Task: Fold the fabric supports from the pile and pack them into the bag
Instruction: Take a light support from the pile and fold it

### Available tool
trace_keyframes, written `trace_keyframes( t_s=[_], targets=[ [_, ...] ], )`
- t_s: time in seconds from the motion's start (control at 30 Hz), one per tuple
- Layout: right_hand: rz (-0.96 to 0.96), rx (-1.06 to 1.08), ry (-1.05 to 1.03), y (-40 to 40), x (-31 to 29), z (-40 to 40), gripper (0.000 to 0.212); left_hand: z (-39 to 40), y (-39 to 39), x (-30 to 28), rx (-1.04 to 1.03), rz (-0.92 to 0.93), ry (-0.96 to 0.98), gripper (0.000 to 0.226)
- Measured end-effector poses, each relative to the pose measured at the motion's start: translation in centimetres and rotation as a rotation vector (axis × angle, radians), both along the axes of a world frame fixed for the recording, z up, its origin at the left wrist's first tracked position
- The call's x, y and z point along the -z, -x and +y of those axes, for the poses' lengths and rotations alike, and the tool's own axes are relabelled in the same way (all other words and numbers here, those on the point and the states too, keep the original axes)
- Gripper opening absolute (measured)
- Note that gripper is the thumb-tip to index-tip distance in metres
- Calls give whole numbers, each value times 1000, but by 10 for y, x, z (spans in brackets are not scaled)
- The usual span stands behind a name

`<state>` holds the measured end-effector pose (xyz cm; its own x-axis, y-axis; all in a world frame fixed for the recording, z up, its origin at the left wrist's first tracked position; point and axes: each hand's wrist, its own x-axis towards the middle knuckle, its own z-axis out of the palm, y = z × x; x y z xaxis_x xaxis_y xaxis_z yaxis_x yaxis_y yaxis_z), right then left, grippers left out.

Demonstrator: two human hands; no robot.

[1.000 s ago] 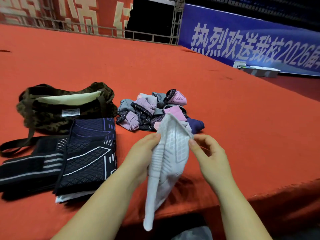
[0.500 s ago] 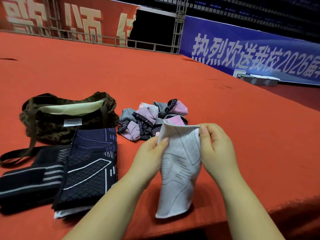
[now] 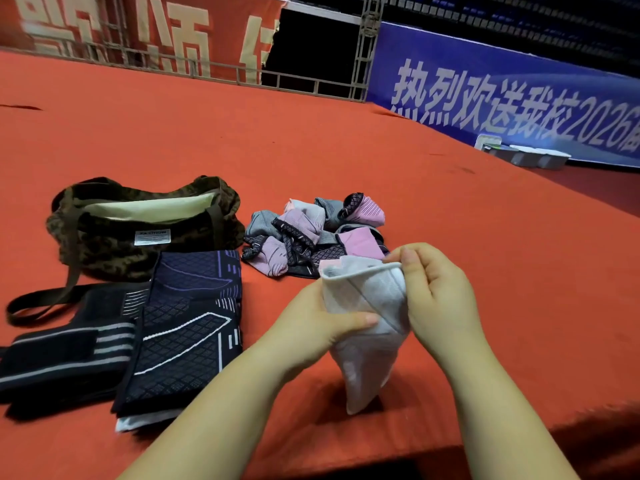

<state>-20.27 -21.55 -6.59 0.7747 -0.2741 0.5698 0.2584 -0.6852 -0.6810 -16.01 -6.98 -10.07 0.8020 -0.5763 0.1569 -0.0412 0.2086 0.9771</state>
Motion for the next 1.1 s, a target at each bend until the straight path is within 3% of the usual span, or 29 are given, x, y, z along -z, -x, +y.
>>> trace_keyframes(
  t_s=[0.17, 0.3, 0.37, 0.47, 0.67, 0.73, 0.8, 0.87, 0.97, 1.03, 1.1],
  targets=[
    [74, -93, -250, 2, -7, 0, 22, 6, 0, 5, -162, 62, 13, 41],
    [357, -81, -397, 7, -6, 6, 54, 10, 3, -3, -411, -120, -70, 26],
    [444, -65, -426, 10, -6, 8, 51, 11, 4, -7, -470, -190, -92, 27],
    [490, -90, -580, 12, -8, 9, 46, 12, 7, -11, -436, -230, -68, 11],
    [428, -167, -482, 26, -6, 9, 11, 16, -1, -6, -440, -400, -199, 40],
    [439, -193, -472, 32, -3, 8, 5, 14, 2, -6, -448, -403, -211, 29],
    [425, -196, -487, 36, -1, 8, 10, 12, 9, -7, -447, -389, -202, 11],
    [397, -196, -494, 38, 0, 5, 17, 11, 11, -5, -457, -393, -200, 24],
    [361, -208, -506, 41, -2, 3, 20, 10, 12, -4, -423, -371, -204, 22],
    [315, -153, -471, 41, -4, 1, 23, 8, 11, -2, -375, -314, -202, 20],
    [274, -38, -356, 39, -7, -2, 28, 7, 9, 1, -359, -282, -214, 34]
  ],
)
